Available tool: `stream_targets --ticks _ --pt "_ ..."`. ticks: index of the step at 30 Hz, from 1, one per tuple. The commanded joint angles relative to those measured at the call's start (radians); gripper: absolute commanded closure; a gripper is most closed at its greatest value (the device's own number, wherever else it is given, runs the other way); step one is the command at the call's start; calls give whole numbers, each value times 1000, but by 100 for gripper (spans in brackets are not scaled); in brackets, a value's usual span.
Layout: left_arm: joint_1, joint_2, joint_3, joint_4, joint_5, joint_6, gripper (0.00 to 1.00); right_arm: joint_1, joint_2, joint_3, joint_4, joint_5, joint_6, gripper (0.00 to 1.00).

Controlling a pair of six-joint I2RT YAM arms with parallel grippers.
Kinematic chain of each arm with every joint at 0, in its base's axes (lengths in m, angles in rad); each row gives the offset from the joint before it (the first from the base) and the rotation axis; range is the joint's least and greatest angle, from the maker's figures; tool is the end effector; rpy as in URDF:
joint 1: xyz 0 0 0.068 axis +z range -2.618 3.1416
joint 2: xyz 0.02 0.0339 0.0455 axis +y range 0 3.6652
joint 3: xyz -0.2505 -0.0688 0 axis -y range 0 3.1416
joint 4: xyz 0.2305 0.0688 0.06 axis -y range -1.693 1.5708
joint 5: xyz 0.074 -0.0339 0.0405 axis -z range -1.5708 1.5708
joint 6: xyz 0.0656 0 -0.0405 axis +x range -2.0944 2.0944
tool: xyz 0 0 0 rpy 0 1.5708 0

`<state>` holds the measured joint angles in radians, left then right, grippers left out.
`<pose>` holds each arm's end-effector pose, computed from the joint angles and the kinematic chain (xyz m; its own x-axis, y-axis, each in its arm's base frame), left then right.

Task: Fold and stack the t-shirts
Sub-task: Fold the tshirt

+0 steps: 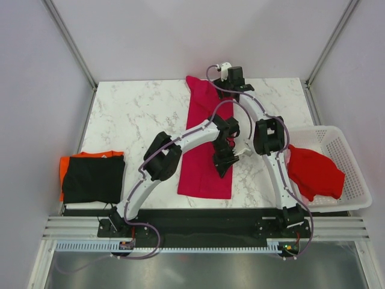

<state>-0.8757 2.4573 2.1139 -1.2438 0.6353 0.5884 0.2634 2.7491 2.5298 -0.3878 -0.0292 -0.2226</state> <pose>0.2578 -0.3700 0.1240 -0.1930 0.9290 -0.3157 0.8644 0.0088 -0.5027 0.5828 0.1591 0.1381 -0.4747 -0.3566 -0.8047 -0.3980 0.9024 -0.1651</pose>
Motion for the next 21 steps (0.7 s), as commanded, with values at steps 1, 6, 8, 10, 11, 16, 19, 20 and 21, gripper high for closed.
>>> stream_targets --ticks 1,6,8,10,11,16,19,20,21 --pt "23 -278 11 96 -17 -114 70 -1 -127 43 81 17 80 25" --pt "220 -553 -20 282 -239 -275 56 -50 -586 -407 361 46 180 23" --pt "318 -612 0 317 -307 -402 45 -59 -695 -586 380 31 195 22" --pt "469 -633 8 346 -275 -553 40 -62 -807 -682 327 31 238 22" --pt "507 -653 -5 351 -272 -579 41 -69 -836 -712 296 -1 268 22" --pt "691 -736 -293 351 -145 -795 32 -121 -991 -969 52 -177 489 22" --pt "738 -810 -580 365 -68 -875 35 -139 -1078 -1189 -42 -277 577 23" --pt "745 -826 -635 377 -48 -890 36 -141 -1104 -1253 -51 -305 591 23" --pt "754 -862 -684 389 -19 -913 37 -144 -1162 -1370 -51 -330 604 23"
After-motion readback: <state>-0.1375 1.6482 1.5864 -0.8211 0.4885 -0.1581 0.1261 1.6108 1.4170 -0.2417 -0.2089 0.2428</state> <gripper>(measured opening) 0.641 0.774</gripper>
